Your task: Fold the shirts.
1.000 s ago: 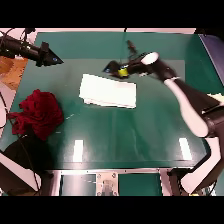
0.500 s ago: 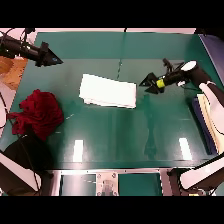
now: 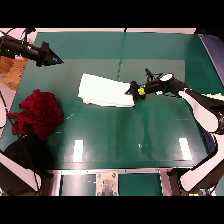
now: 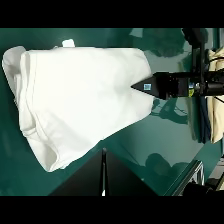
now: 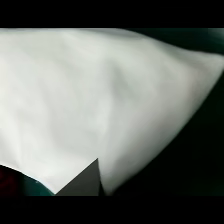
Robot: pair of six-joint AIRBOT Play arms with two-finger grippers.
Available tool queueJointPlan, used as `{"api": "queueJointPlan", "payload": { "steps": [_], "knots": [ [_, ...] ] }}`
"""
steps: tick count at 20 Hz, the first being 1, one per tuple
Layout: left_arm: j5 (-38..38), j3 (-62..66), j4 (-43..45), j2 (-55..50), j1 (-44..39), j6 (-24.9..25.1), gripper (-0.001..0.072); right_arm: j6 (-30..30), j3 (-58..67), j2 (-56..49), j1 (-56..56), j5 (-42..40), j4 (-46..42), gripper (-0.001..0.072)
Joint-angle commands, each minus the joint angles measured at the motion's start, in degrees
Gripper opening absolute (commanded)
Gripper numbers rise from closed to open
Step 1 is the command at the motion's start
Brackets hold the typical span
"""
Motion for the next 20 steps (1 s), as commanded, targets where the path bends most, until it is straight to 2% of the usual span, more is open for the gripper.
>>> {"api": "queueJointPlan", "payload": {
  "steps": [1, 7, 11, 15, 20],
  "knots": [
    [-0.15, 0.07, 0.02, 0.02, -0.02, -0.02, 0.0028, -1.11, 4.44, 0.59, -0.26, 1.53, 1.53, 0.0012],
    [-0.35, 0.07, 0.02, 0.02, -0.02, -0.04, 0.0028, 4.09, 18.36, 9.79, -14.45, 10.21, 0.42, 0.0011],
    [-0.28, 0.07, 0.02, 0.02, -0.02, -0.04, 0.0029, 8.39, 28.46, 10.82, -28.28, 18.36, 0.37, 0.0011],
    [-0.37, 0.07, 0.02, 0.02, -0.02, -0.04, 0.0028, 11.41, 33.18, 11.21, -41.97, 20.04, -4.11, 0.0011],
    [-0.26, 0.07, 0.02, 0.02, -0.02, -0.04, 0.0028, 10.93, 33.48, 11.54, -57.13, 21.05, -5.16, 0.0011]
  ]
}}
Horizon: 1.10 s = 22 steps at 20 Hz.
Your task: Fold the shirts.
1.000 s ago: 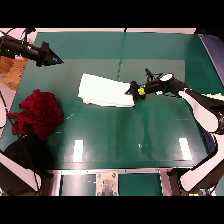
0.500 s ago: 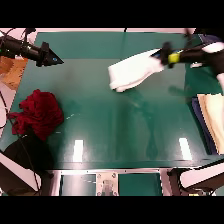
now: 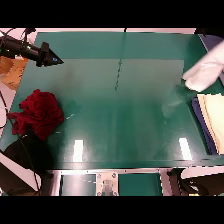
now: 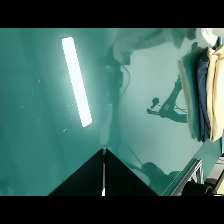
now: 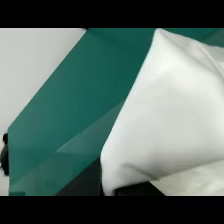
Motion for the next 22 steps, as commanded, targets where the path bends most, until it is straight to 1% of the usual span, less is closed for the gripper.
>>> {"api": "queueJointPlan", "payload": {
  "steps": [1, 4, 6, 7, 9, 12, 14, 15, 18, 22],
  "knots": [
    [0.11, 0.07, -0.02, 0.02, -0.02, 0.02, 0.0028, -0.72, 0.85, 0.17, -10.12, 1.95, -1.14, 0.0011],
    [0.09, 0.04, -0.02, 0.02, -0.02, 0.0, 0.0028, -2.19, 0.85, 0.17, -14.08, 5.11, -1.2, 0.0011],
    [0.04, 0.07, -0.02, 0.02, -0.02, -0.04, 0.0028, -2.12, 0.85, 0.28, -15.91, 9.97, -1.64, 0.001],
    [0.04, 0.07, -0.02, 0.02, -0.02, -0.09, 0.0029, -1.03, 0.85, 0.61, -16.79, 13.11, -3.69, 0.0011],
    [0.0, 0.07, -0.02, 0.02, -0.02, -0.72, 0.0028, 2.43, 0.83, 2.25, -18.21, 18.08, -12.59, 0.0011],
    [-0.28, 0.04, -0.02, 0.02, -0.02, -1.53, 0.0028, 7.98, 0.76, 5.33, -19.45, 24.33, -29.88, 0.001],
    [-1.2, 0.07, -0.02, 0.02, -0.02, -1.53, 0.0028, 10.69, 0.74, 6.71, -19.65, 26.99, -39.26, 0.001],
    [-1.55, 0.07, -0.02, 0.02, -0.02, -1.53, 0.0028, 11.02, 0.42, 7.17, -19.69, 27.91, -42.32, 0.001],
    [-1.77, 0.04, -0.04, 0.02, -0.02, -1.53, 0.0028, 11.47, -2.49, 7.76, -19.87, 30.25, -46.36, 0.001],
    [-1.53, 0.07, -0.02, 0.02, -0.02, -1.51, 0.0029, 12.02, -13.94, 8.85, -19.87, 30.36, -54.05, 0.0011]
  ]
}}
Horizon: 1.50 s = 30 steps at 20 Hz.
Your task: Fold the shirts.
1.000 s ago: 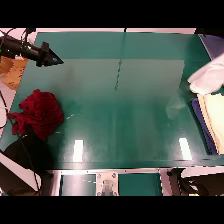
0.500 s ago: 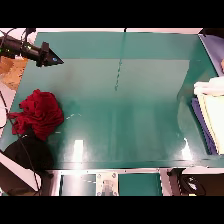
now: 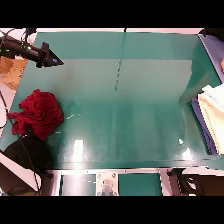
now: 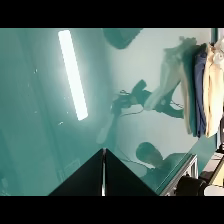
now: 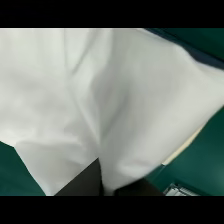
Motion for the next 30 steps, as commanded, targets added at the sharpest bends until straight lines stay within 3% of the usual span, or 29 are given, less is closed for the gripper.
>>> {"api": "queueJointPlan", "payload": {
  "steps": [1, 6, 7, 8, 9, 12, 14, 18, 21, 22, 23, 24, 26, 30],
  "knots": [
    [0.11, 0.07, 0.0, 0.02, 0.0, -0.04, 0.0029, 1.31, -10.08, 0.72, -0.09, 1.2, -9.16, 0.0011],
    [0.46, 0.07, 0.02, 0.02, 0.0, -0.02, 0.0028, 1.36, -27.21, 0.66, -0.13, -11.52, -15.19, 0.0018],
    [0.74, 0.04, 0.0, 0.02, 0.0, -0.02, 0.0029, 1.33, -29.2, 0.66, -0.13, -14.36, -14.29, 0.0199],
    [1.25, 0.07, 0.02, 0.02, 0.0, 0.02, 0.0028, 1.33, -30.27, 0.59, -0.04, -16.26, -13.27, 0.0528],
    [1.79, 0.07, -0.02, 0.02, 0.0, 0.0, 0.0029, 1.29, -30.12, 0.46, 0.22, -17.27, -11.8, 0.0599],
    [2.89, 0.11, -2.25, 0.07, 0.0, -0.04, 0.0027, 0.85, -24.33, 0.44, 2.21, -17.16, -8.5, 0.0595],
    [3.58, 0.11, -2.08, 1.51, 0.0, -0.66, 0.0027, 0.68, -18.25, 0.68, 5.38, -16.92, -3.72, 0.0554],
    [3.43, 0.07, 5.79, 8.55, 0.02, -1.92, 0.0026, 0.68, -10.69, 2.54, 13.81, -10.47, 9.49, 0.0554],
    [0.92, 0.07, 9.88, 13.68, 0.0, -3.04, 0.0026, 0.68, -10.34, 4.72, 21.35, -8.79, 11.06, 0.0553],
    [0.02, -0.02, 10.75, 15.15, 0.0, -3.04, 0.0026, 0.35, -10.34, 4.9, 23.87, -8.96, 11.04, 0.0442],
    [-0.04, -1.68, 11.91, 17.49, 0.0, -3.1, 0.0026, -0.83, -10.54, 4.9, 26.08, -9.18, 11.04, 0.0148],
    [0.26, -5.07, 12.98, 20.37, 0.0, -3.13, 0.0026, -1.95, -11.23, 4.9, 28.44, -9.18, 11.04, 0.002],
    [1.33, -15.69, 16.11, 27.65, 0.0, -3.08, 0.0026, -2.16, -14.62, 5.7, 32.94, -10.4, 11.06, 0.0011],
    [9.88, -45.77, 18.67, 45.31, 0.0, -2.51, 0.0026, -3.3, -31.39, 14.1, 42.07, -22.47, 11.56, 0.001]
  ]
}}
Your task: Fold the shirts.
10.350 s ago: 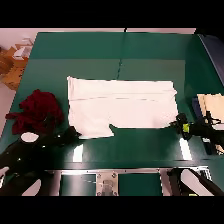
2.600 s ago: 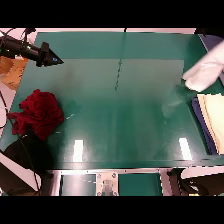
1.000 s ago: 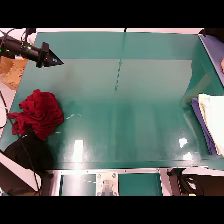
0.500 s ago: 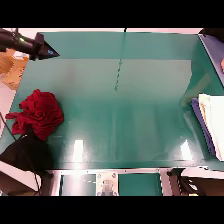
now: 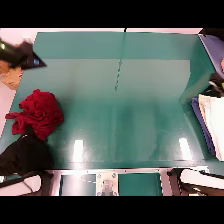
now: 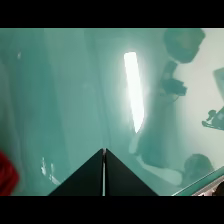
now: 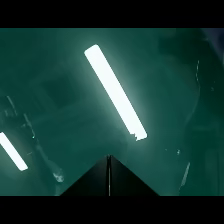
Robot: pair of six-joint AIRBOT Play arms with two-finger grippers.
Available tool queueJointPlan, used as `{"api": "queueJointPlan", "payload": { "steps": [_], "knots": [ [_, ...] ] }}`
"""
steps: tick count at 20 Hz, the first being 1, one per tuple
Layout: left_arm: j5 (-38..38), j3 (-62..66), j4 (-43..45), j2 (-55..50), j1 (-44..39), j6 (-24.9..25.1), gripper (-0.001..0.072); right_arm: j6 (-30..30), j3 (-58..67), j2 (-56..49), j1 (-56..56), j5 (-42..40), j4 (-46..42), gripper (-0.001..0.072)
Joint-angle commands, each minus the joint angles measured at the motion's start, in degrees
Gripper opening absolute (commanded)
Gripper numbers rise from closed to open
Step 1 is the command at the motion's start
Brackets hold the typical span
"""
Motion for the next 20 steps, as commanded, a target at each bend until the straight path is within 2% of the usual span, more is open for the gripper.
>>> {"api": "queueJointPlan", "payload": {
  "steps": [1, 4, 6, 9, 20],
  "knots": [
    [7.19, -24.68, 2.75, 14.78, -0.02, 1.16, 0.0026, -2.34, -13.75, 7.08, 7.96, -9.73, 1.88, 0.001],
    [9.62, -39.39, 2.78, 21.99, -0.02, 3.96, 0.0026, -3.41, -22.8, 12.15, 11.65, -15.06, 4.76, 0.001],
    [10.36, -43.25, 2.62, 22.86, -0.02, 5.35, 0.0026, -3.39, -23.58, 12.59, 12.66, -15.63, 4.94, 0.0011],
    [12.17, -44.19, 3.23, 22.86, -0.02, 7.54, 0.0028, -3.37, -23.58, 12.57, 12.81, -15.28, 5.84, 0.0011],
    [12.2, -44.19, 3.23, 22.86, -0.02, 7.76, 0.0028, -3.37, -23.58, 12.55, 12.79, -15.26, 5.86, 0.0011]
  ]
}}
